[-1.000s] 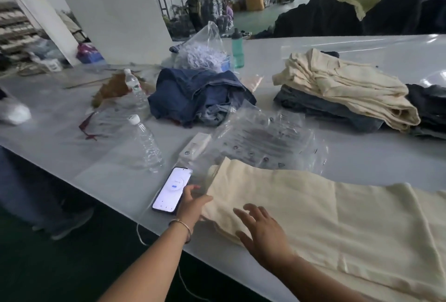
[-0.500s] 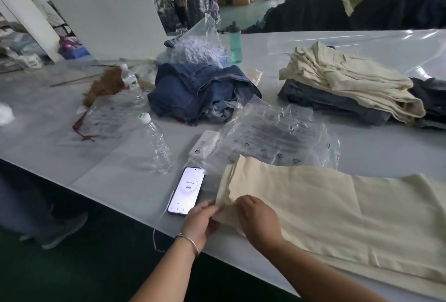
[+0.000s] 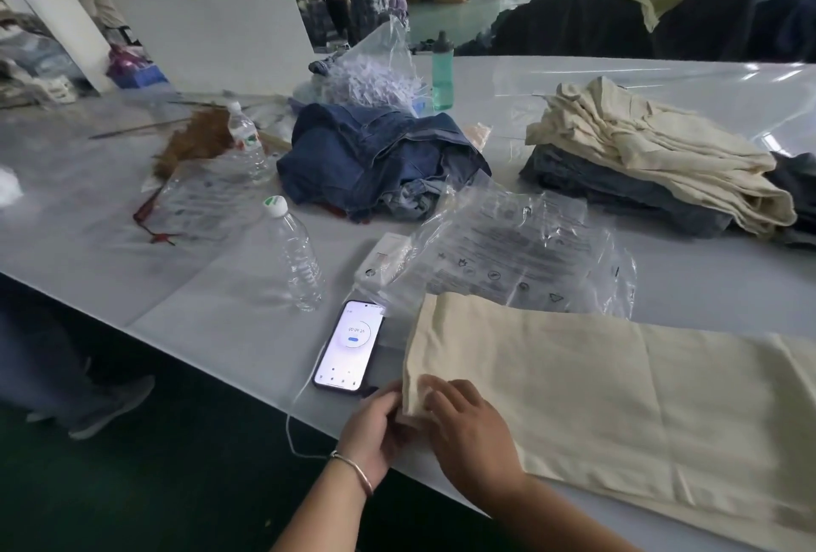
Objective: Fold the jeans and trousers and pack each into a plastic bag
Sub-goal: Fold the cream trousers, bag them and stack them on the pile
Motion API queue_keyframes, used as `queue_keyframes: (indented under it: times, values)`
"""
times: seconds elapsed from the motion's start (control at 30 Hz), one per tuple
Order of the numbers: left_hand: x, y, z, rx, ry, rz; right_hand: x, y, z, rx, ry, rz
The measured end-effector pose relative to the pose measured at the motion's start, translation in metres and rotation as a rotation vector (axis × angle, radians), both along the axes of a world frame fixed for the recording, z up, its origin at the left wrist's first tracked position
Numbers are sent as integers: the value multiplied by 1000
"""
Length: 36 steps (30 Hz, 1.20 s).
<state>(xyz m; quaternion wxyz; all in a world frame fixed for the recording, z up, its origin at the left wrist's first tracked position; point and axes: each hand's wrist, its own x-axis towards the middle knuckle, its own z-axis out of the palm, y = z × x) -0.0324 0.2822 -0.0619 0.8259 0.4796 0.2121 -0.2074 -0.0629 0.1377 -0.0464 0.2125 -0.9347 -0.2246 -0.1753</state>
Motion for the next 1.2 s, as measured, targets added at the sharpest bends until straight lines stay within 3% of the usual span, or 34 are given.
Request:
queue_keyframes:
  times: [0.3,0.4,0.5,0.57,0.63,0.77,0.87,1.03,1.2]
  values:
    - [3,-2,-1,-25,-12,37,5,-5,3,-138,84,-15]
    - [2,-1,0,210,-112,-7,10,-10,11,67,173,109]
    - [3,0,-1,430,-245,-84,55,-25,23,288,210,-175]
    - [3,-2,0,620,-342,-186,98,-36,28,216,327,-319]
    - [1,-4,3,728,-416,-284,134,-45,33,160,550,-284]
    - [2,-6,9,903,-508,-451,168,-49,42,291,841,-221]
    - [6,-4,14,937,-538,-483,176,-53,54,360,983,-128]
    - [16,3,25,907,-442,-473,192,-74,69,-8,1071,-23]
    - [18,3,36,802,-415,-428,209,-76,81,145,1150,64]
